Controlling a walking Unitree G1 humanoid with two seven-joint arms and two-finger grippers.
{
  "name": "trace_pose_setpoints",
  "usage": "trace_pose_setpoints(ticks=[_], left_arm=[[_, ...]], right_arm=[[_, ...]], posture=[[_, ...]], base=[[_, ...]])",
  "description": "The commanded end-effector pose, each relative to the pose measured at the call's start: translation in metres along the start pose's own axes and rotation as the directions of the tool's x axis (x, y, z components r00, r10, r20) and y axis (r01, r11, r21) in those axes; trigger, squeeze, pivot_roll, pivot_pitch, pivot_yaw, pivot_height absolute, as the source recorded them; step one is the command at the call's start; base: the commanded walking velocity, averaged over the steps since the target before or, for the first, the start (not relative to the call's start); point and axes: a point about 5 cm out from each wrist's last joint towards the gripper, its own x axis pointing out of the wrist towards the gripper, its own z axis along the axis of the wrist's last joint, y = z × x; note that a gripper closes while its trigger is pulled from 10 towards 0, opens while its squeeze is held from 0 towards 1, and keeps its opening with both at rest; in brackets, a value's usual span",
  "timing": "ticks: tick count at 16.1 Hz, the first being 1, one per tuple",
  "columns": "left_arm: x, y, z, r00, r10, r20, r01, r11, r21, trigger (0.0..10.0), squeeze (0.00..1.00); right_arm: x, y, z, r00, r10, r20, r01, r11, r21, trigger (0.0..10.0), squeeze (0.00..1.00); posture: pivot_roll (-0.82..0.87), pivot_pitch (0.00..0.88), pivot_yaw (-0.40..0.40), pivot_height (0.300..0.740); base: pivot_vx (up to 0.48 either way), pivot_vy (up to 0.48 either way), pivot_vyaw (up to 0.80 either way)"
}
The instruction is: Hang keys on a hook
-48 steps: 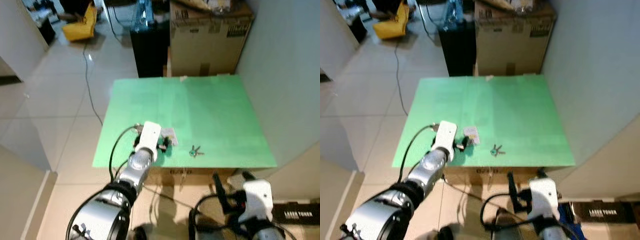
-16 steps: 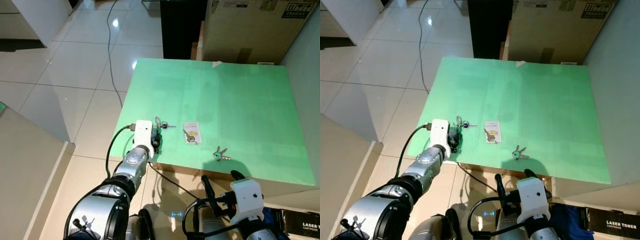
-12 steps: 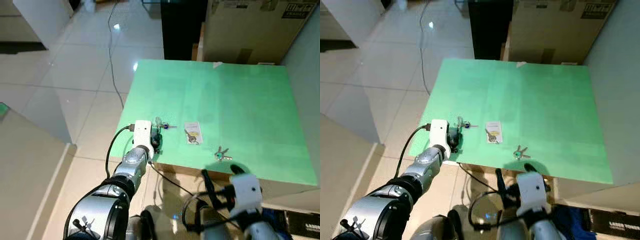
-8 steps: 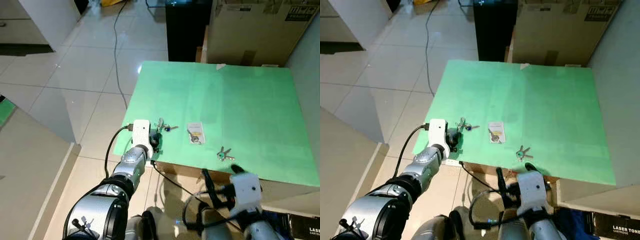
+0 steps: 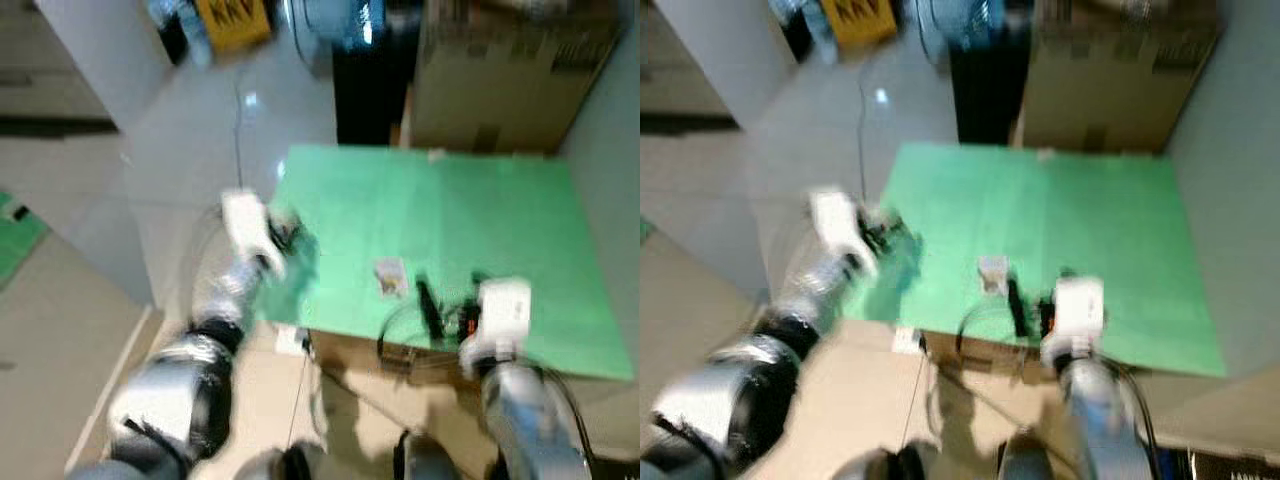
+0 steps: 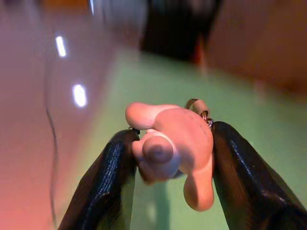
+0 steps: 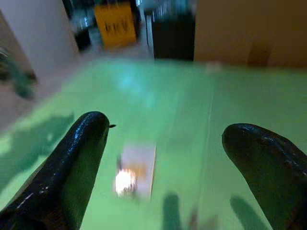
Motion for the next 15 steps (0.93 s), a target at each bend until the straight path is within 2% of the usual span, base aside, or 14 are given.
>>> trace_pose_setpoints(ticks=[1, 2, 4, 5, 6, 7, 8, 11, 12, 15], left_arm=[[-0.001, 0.010, 0.015, 0.997, 0.003, 0.071, -0.004, 1.000, 0.015, 0.0, 0.00], [-0.010, 0.027, 0.033, 0.987, -0.020, 0.162, 0.003, 0.995, 0.103, 0.0, 0.00], [-0.026, 0.042, 0.044, 0.974, -0.045, 0.224, -0.002, 0.979, 0.205, 0.0, 0.00], [-0.037, 0.045, 0.043, 0.973, -0.043, 0.228, -0.006, 0.977, 0.214, 0.0, 0.00], [-0.052, 0.043, 0.038, 0.972, -0.047, 0.229, -0.015, 0.966, 0.259, 0.0, 0.00], [-0.060, 0.039, 0.031, 0.971, -0.031, 0.235, -0.035, 0.962, 0.271, 10.0, 0.00], [-0.062, 0.036, 0.020, 0.974, -0.008, 0.226, -0.061, 0.952, 0.298, 10.0, 0.00], [-0.063, 0.023, 0.001, 0.984, 0.019, 0.175, -0.060, 0.972, 0.228, 10.0, 0.00], [-0.066, 0.024, -0.006, 0.989, 0.032, 0.144, -0.065, 0.970, 0.233, 10.0, 0.00], [-0.080, 0.042, -0.026, 0.989, 0.142, 0.048, -0.149, 0.956, 0.254, 10.0, 0.00]], right_arm=[[0.003, -0.003, -0.007, 1.000, -0.004, -0.021, 0.005, 0.999, 0.038, 10.0, 0.00], [0.012, -0.007, -0.002, 1.000, -0.019, -0.001, 0.019, 0.998, 0.064, 10.0, 0.00], [0.019, -0.012, 0.003, 0.999, -0.031, 0.008, 0.030, 0.997, 0.064, 10.0, 0.00], [0.021, -0.014, 0.010, 0.999, -0.018, 0.033, 0.016, 0.998, 0.055, 10.0, 0.00], [0.022, -0.013, 0.015, 0.999, -0.009, 0.051, 0.007, 0.999, 0.047, 10.0, 0.00], [0.025, -0.015, 0.014, 0.998, -0.020, 0.055, 0.016, 0.998, 0.059, 10.0, 0.00], [0.028, -0.015, 0.010, 0.999, -0.032, 0.044, 0.029, 0.997, 0.067, 10.0, 0.00], [0.036, -0.005, 0.006, 0.999, 0.000, 0.036, -0.004, 0.996, 0.092, 10.0, 0.00], [0.036, -0.004, 0.003, 1.000, 0.005, 0.030, -0.008, 0.994, 0.109, 10.0, 0.00], [0.032, -0.013, -0.012, 0.999, -0.032, -0.015, 0.034, 0.981, 0.190, 10.0, 0.00]], posture=[[-0.16, 0.000, 0.114, 0.736], [-0.13, 0.000, 0.098, 0.736], [-0.11, 0.000, 0.078, 0.736], [-0.08, 0.000, 0.059, 0.736], [-0.06, 0.000, 0.051, 0.736], [-0.06, 0.000, 0.047, 0.736], [-0.05, 0.000, 0.040, 0.736], [-0.06, 0.000, 0.041, 0.736], [-0.06, 0.000, 0.042, 0.736], [-0.06, 0.000, 0.043, 0.736]], base=[[0.000, 0.000, 0.00], [0.000, 0.000, 0.00], [0.000, 0.000, 0.00], [0.000, 0.000, 0.00], [0.000, 0.000, 0.00], [0.000, 0.000, 0.00], [0.000, 0.000, 0.00], [0.000, 0.000, 0.71], [0.000, 0.382, 0.62], [0.000, 0.423, 0.56]])
